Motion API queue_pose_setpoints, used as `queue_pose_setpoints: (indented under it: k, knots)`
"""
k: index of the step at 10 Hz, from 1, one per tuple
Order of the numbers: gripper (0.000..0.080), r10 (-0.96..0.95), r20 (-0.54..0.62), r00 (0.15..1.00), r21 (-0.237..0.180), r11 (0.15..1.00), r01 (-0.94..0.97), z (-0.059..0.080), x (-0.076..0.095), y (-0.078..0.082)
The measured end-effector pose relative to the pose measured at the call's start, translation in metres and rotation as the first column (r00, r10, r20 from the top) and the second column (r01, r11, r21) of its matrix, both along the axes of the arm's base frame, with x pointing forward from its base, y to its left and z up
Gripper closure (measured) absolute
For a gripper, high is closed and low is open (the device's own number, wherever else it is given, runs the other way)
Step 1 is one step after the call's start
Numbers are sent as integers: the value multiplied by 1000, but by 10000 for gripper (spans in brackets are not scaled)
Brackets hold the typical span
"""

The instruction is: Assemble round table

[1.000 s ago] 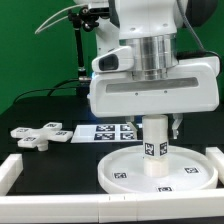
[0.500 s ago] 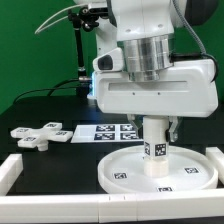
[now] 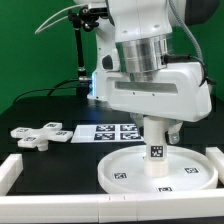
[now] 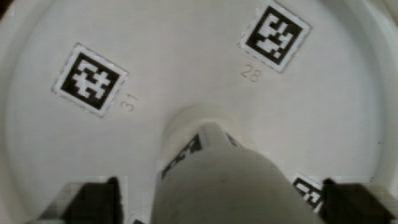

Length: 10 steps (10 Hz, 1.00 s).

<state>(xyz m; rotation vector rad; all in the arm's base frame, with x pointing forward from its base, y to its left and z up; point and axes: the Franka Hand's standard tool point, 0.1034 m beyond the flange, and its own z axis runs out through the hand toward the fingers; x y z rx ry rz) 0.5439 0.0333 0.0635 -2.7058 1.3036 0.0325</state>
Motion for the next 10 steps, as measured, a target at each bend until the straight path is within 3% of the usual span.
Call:
queue_pose_setpoints:
  k: [1, 7, 9, 10]
  knots:
    - [160, 86, 14, 996, -7, 996, -86, 2, 1, 1]
    - [151, 486, 62, 871, -41, 874, -485, 3, 2, -1]
    - [151, 613, 72, 787, -60, 790, -610, 3, 2, -1]
    - [151, 729, 70, 680, -89, 684, -724, 4, 3, 0]
